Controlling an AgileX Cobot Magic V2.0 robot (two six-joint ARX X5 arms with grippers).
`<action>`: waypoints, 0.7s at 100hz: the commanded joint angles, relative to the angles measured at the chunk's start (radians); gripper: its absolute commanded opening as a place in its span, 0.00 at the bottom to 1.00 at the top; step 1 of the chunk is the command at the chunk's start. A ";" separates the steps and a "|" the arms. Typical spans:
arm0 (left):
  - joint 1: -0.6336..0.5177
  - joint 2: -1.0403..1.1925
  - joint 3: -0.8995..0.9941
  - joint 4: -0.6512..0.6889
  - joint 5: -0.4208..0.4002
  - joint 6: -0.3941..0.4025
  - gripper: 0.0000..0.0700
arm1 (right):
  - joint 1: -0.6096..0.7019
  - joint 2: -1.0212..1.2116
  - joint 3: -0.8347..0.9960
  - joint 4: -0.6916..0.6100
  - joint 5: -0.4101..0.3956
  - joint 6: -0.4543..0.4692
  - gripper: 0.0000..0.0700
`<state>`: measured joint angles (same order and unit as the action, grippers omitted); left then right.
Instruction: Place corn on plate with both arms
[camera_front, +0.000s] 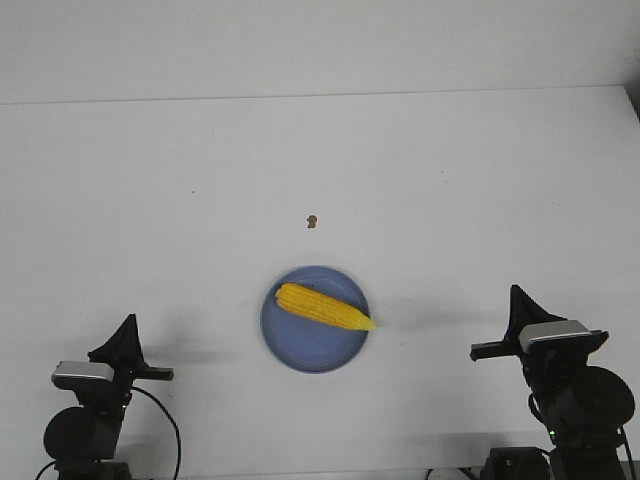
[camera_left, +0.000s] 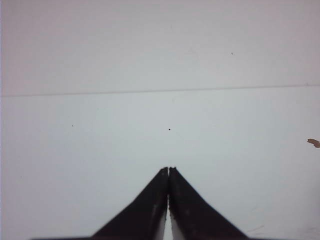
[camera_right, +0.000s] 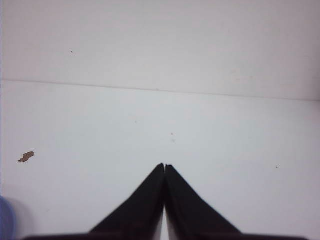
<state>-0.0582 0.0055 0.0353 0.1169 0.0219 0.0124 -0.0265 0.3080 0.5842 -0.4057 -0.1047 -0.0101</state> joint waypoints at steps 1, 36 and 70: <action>0.011 -0.003 0.002 0.017 -0.005 0.002 0.01 | 0.001 0.000 0.004 0.010 0.001 0.010 0.00; 0.033 -0.003 -0.021 0.066 -0.003 0.001 0.01 | 0.001 0.000 0.004 0.010 0.001 0.010 0.00; 0.032 -0.002 -0.021 0.065 -0.003 -0.005 0.01 | 0.001 0.000 0.004 0.010 0.001 0.010 0.00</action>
<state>-0.0273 0.0051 0.0341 0.1719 0.0219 0.0109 -0.0265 0.3080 0.5842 -0.4057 -0.1047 -0.0101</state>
